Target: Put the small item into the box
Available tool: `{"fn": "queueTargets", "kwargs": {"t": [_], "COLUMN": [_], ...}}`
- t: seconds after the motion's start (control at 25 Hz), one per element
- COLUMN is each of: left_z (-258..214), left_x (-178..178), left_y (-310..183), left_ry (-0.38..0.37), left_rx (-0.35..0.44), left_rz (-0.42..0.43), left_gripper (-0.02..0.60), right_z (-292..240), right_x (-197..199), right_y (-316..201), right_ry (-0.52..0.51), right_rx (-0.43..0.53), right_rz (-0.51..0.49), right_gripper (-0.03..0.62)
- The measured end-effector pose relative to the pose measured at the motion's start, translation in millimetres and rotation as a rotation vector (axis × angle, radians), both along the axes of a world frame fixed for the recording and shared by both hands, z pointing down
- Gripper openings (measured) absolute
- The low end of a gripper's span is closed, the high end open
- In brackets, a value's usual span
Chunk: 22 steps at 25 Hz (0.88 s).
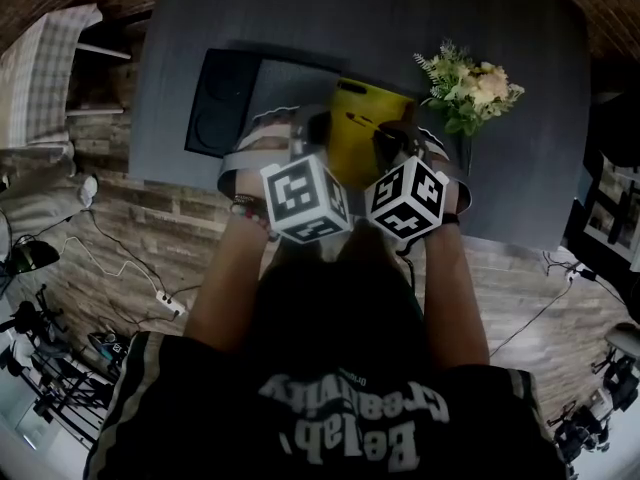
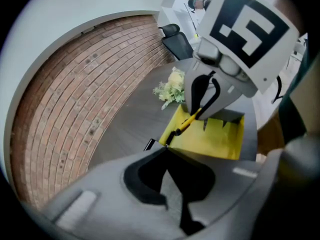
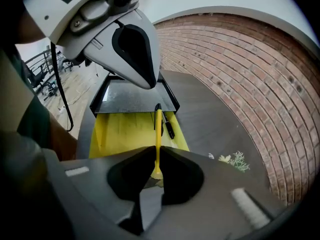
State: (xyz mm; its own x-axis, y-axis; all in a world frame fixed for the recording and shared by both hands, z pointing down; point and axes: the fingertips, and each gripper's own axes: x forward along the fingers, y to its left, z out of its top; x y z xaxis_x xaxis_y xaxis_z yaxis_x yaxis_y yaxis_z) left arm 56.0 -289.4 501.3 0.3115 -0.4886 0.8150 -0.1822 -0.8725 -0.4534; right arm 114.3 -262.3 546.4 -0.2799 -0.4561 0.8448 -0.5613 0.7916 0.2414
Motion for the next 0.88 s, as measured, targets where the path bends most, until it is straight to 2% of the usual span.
{"fn": "queueTargets", "kwargs": {"t": [0.88], "left_z": [13], "left_x": [-10], "left_y": [-7], "left_ry": [-0.005], "left_rx": [-0.037], "left_rz": [-0.043], "left_gripper": [0.002], "right_z": [30], "right_x": [-6], "right_y": [-8], "right_ry": [0.036], "right_rx": [-0.075], "right_rz": [-0.069], "right_gripper": [0.034]}}
